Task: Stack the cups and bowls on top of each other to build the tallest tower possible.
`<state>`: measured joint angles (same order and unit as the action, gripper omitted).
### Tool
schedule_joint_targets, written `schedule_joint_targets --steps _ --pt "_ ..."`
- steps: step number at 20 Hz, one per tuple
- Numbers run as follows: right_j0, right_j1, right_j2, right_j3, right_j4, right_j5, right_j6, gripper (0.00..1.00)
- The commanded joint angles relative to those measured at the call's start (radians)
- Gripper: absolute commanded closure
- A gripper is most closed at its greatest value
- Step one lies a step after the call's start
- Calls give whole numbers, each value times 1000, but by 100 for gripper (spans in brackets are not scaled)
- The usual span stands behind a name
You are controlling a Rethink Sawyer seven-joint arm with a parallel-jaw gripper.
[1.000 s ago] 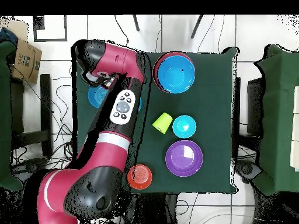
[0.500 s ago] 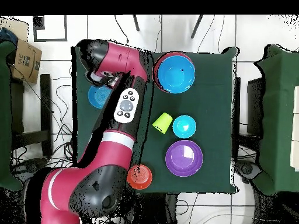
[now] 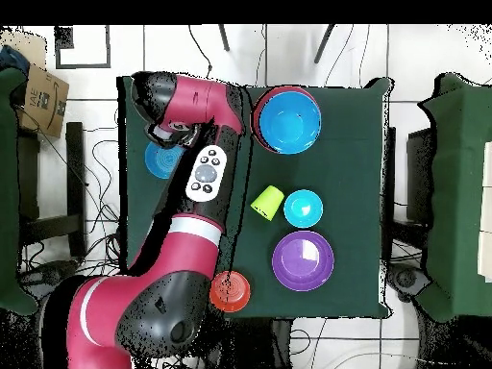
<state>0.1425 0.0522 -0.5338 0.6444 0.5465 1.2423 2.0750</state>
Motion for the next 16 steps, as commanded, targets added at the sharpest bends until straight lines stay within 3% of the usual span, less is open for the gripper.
schedule_joint_targets --steps 1,6,16 --pt "-5 52 157 31 -102 -109 -153 0" --pt "-22 117 170 -75 -136 -64 -209 0" --pt "-30 261 126 -262 -174 -23 -209 0"
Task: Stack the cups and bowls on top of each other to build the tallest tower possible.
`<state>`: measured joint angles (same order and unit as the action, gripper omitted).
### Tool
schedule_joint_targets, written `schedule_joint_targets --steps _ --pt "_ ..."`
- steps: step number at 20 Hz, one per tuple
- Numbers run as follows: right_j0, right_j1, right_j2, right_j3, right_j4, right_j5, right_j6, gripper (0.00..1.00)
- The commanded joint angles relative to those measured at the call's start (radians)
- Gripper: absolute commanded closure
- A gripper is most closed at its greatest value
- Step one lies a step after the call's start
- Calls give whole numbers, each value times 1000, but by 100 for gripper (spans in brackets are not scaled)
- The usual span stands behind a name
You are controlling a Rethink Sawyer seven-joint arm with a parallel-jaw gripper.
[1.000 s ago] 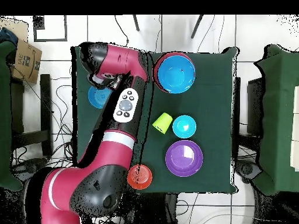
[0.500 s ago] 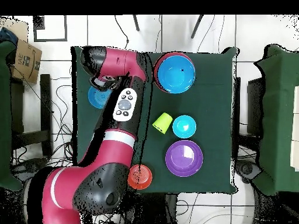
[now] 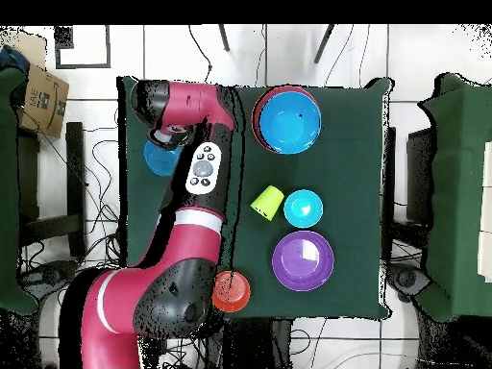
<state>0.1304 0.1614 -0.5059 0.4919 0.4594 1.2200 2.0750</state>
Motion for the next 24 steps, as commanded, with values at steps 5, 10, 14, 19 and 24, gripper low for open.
schedule_joint_targets --steps 5,10,14,19,24 --pt "-49 203 131 -200 -32 82 -318 0" --pt "-72 229 101 -280 24 167 -338 0" --pt "-84 246 59 -326 86 210 -335 0" --pt "-105 249 -20 -373 199 298 -339 0" --pt "-112 247 -103 -390 293 340 -337 0"
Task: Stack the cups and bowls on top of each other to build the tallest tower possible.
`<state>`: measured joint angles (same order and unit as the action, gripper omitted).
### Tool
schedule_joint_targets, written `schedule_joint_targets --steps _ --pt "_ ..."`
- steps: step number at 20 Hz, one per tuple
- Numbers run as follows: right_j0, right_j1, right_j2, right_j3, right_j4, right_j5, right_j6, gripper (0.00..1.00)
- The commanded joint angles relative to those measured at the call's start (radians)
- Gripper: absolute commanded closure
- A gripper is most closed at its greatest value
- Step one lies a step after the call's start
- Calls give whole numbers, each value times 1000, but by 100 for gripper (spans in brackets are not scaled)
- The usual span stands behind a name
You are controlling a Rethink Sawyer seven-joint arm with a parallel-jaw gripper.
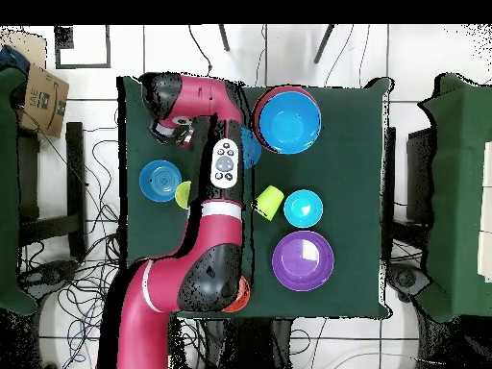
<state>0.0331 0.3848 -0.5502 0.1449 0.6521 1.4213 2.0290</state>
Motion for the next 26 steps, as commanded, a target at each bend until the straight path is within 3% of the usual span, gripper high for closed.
schedule_joint_targets --steps 1,4,8,13,20,22,26 --pt "-11 12 -55 -35 102 147 -287 0" --pt "-9 6 -80 -35 129 157 -277 0" --pt "1 -18 -76 -12 109 167 -251 0" --pt "29 -98 -51 72 18 192 -155 0" --pt "32 -160 -133 95 -15 273 7 0" --pt "71 -218 -97 207 -69 225 34 0" --pt "79 -235 -135 227 -91 221 109 0"
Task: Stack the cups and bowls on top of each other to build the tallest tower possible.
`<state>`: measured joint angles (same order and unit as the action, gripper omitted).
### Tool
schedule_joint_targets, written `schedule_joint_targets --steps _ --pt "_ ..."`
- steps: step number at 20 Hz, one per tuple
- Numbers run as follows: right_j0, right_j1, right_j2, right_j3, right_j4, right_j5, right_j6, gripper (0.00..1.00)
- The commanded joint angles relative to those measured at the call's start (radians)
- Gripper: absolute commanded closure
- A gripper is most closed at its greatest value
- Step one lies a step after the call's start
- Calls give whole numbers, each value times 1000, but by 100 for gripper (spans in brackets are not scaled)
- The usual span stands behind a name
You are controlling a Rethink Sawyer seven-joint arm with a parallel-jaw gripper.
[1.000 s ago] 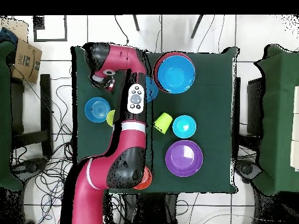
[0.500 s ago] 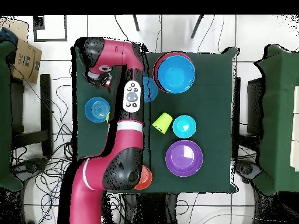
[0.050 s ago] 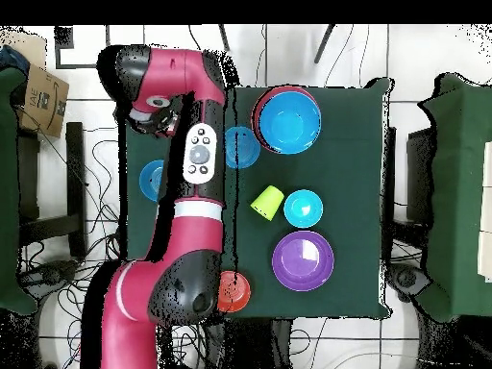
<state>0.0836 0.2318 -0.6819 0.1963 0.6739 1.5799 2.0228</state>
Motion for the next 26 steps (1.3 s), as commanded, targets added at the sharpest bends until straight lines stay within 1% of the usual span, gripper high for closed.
schedule_joint_targets --steps 1,2,6,7,8,9,12,15,17,21,24,26 --pt "32 -88 -13 181 -120 65 128 0" --pt "35 -93 -20 187 -126 65 138 0" --pt "69 -114 -34 252 -145 45 232 0" --pt "86 -130 -49 283 -161 38 267 0" --pt "91 -136 -61 294 -166 39 286 0" --pt "109 -152 -74 329 -175 33 329 0" --pt "132 -162 -86 384 -183 -8 395 0" --pt "132 -147 -103 389 -181 -37 445 0" --pt "128 -145 -98 392 -182 -46 437 0" --pt "133 -145 -100 395 -181 -41 472 0" --pt "140 -147 -112 398 -180 -29 524 0" --pt "151 -147 -115 418 -179 -54 571 0"
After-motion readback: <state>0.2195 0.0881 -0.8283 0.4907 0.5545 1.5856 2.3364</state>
